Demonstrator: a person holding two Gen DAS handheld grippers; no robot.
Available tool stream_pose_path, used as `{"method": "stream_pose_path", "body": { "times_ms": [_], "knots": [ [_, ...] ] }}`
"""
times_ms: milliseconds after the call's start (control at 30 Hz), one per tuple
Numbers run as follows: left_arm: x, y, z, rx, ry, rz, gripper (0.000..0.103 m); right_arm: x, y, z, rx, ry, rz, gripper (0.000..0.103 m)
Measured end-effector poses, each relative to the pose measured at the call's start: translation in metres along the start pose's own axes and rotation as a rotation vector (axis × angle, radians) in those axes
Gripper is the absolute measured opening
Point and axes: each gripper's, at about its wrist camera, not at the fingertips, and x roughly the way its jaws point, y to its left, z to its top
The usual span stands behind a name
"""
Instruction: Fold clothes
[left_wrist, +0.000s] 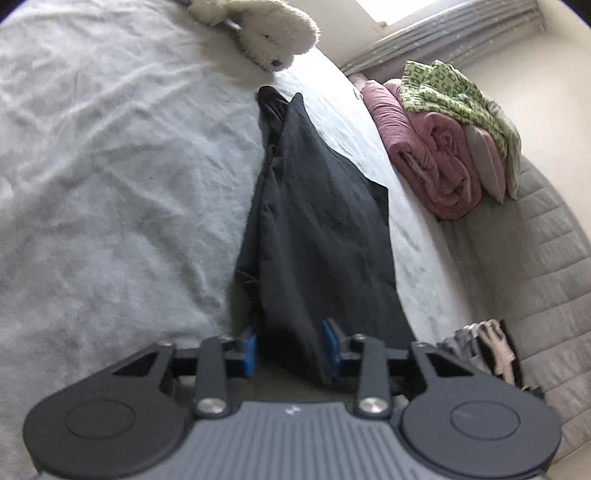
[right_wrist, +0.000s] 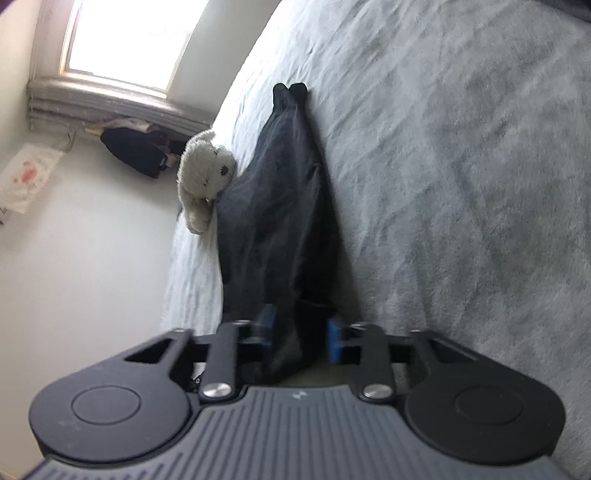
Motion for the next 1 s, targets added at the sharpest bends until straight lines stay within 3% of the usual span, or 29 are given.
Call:
{"method": "stream_pose_path", "body": {
  "times_ms": [233,700,1000],
  "knots": [
    [-0.002,0.005,-0.001,-0.010,-0.017,0.011,0.014,0.001,-0.007,-0.002,0.021,-0.001,-0.018,0.018],
    [0.002,0.012,-0.001,-0.064,-0.059,-0.012,0.016,0.001,-0.009,-0.001,0.003,-0.018,-0.037,0.011],
    [-0.002,0.013,-0.003,-0.087,-0.062,-0.011,0.015,-0.003,-0.014,0.000,0.039,-0.021,-0.030,0.013]
  ]
}}
